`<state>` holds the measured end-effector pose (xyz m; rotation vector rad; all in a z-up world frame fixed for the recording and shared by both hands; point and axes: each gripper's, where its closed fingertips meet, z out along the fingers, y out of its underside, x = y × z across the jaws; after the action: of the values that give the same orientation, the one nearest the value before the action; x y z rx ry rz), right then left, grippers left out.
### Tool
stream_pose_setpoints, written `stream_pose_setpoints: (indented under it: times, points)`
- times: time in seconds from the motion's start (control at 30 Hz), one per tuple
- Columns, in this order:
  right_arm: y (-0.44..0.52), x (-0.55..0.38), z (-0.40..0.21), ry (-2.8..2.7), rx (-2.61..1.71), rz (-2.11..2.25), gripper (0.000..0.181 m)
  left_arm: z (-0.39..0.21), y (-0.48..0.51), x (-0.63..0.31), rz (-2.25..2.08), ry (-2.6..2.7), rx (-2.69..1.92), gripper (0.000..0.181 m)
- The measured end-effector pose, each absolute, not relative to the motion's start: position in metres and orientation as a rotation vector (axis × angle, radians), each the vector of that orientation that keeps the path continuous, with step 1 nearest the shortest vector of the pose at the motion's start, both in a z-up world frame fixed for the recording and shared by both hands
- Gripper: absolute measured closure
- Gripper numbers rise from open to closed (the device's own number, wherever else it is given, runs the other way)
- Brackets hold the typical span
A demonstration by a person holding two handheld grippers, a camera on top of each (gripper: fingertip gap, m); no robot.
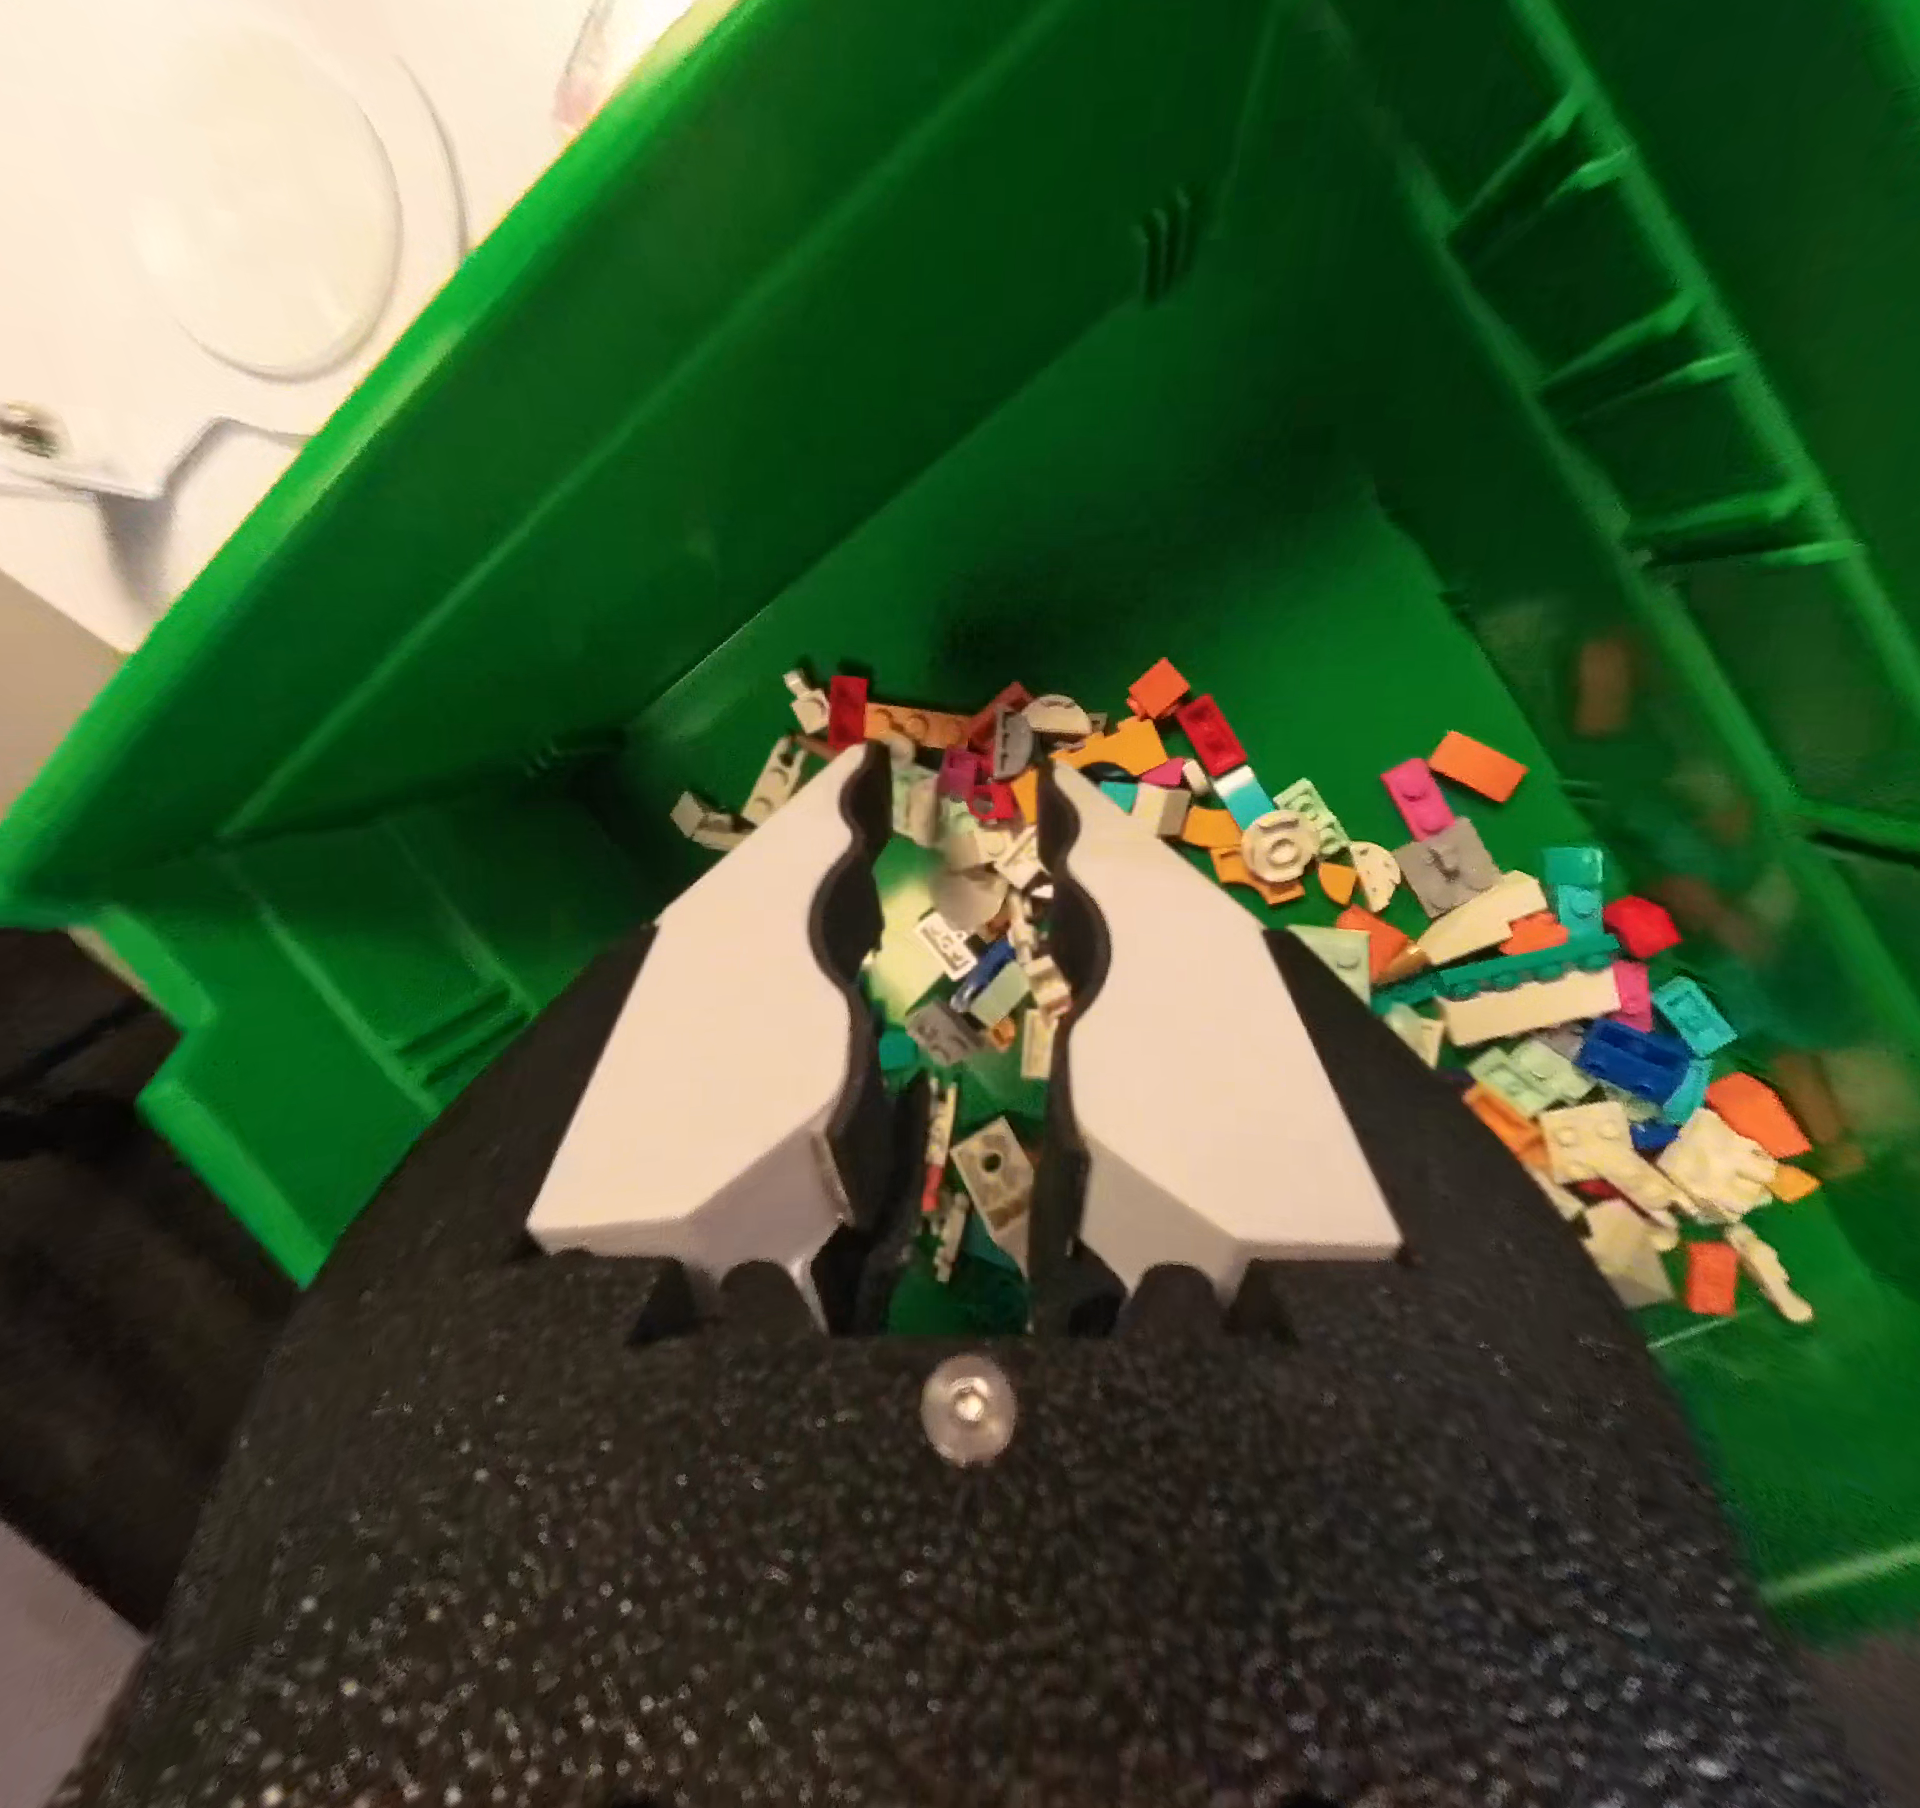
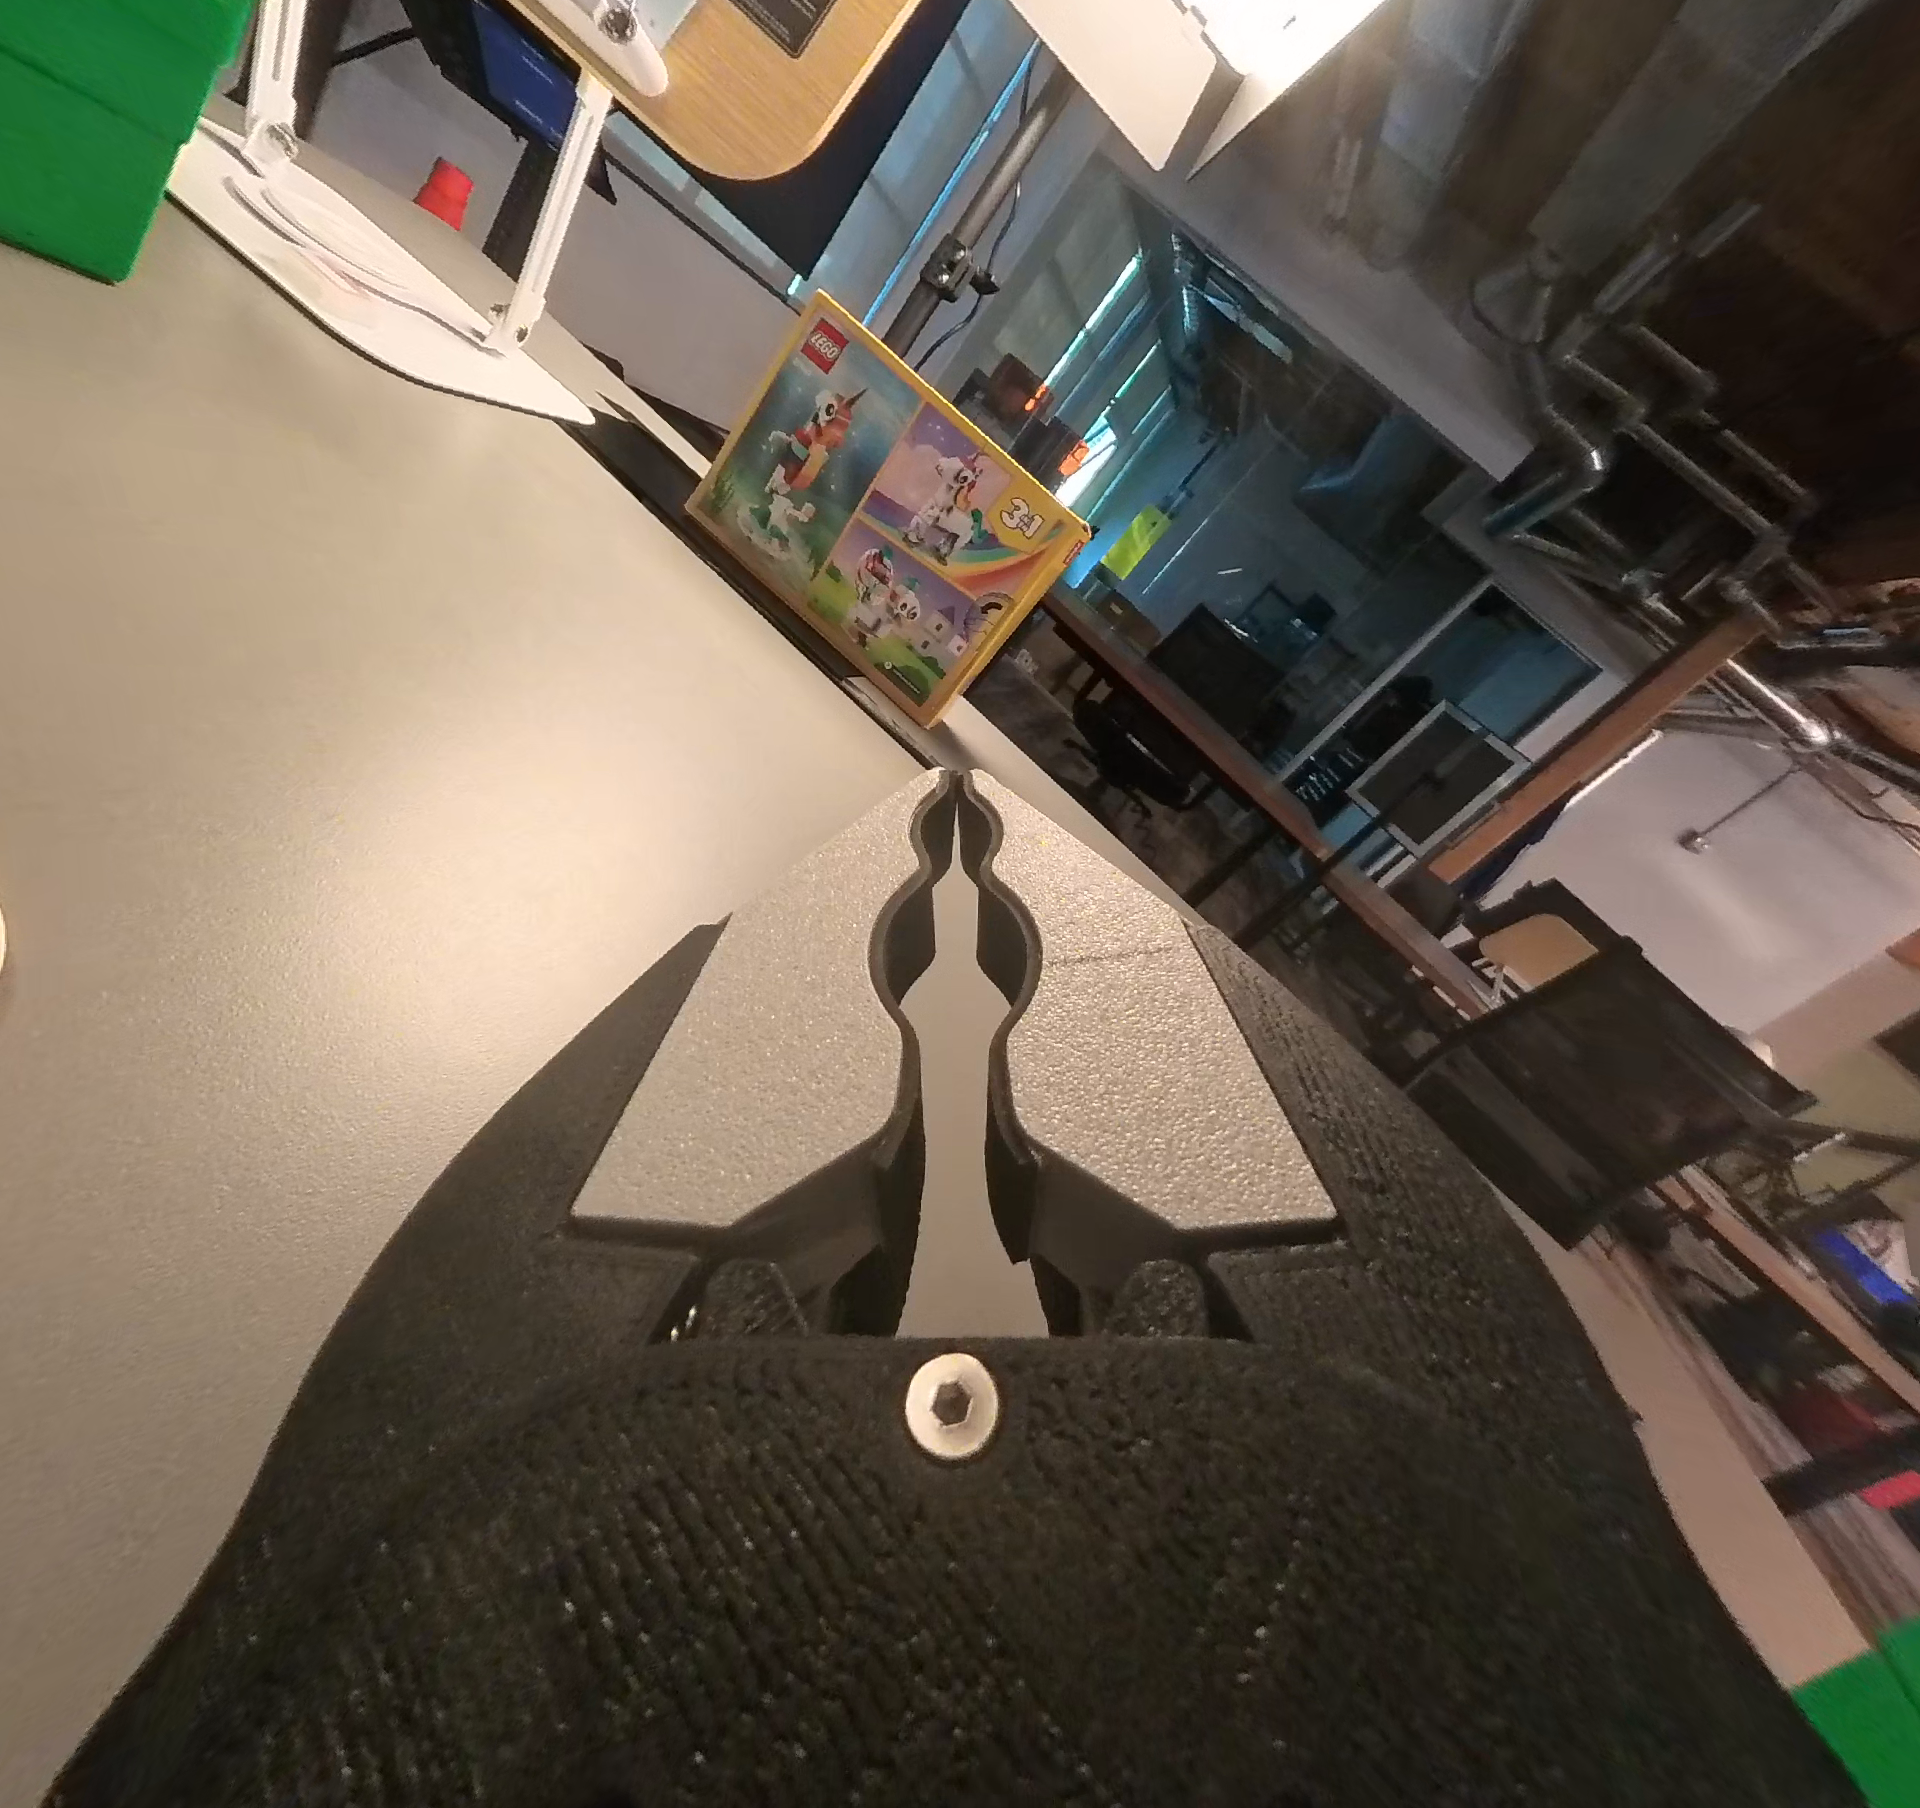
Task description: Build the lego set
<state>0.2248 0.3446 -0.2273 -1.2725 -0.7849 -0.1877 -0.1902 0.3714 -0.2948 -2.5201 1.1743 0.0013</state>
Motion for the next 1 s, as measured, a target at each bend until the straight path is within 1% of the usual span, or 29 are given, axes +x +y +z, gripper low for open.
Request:
stream_pose_setpoints:
  times: [0.03,0.13,0.27,0.43,0.83,1.0]
  points:
    - [0.344,0.225,-0.227,-0.784,-1.272,-0.185,0.181,-0.3,0.369,-0.189,-0.02,1.2,-2.548,0.156]
    - [0.344,0.225,-0.227,-0.779,-1.273,-0.18,0.181,-0.31,0.362,-0.187,-0.074,1.234,-2.6,0.156]
    - [0.345,0.225,-0.227,-0.78,-1.275,-0.18,0.181,-0.312,0.363,-0.187,-0.092,1.238,-2.602,0.163]
    - [0.344,0.226,-0.227,-0.779,-1.274,-0.179,0.181,-0.312,0.366,-0.182,-0.117,1.243,-2.601,0.167]
    - [0.344,0.225,-0.227,-0.782,-1.272,-0.175,0.181,-0.312,0.373,-0.179,-0.095,1.273,-2.581,0.167]
    - [0.344,0.224,-0.227,-0.785,-1.273,-0.175,0.181,-0.306,0.383,-0.179,-0.128,1.19,-2.576,0.168]
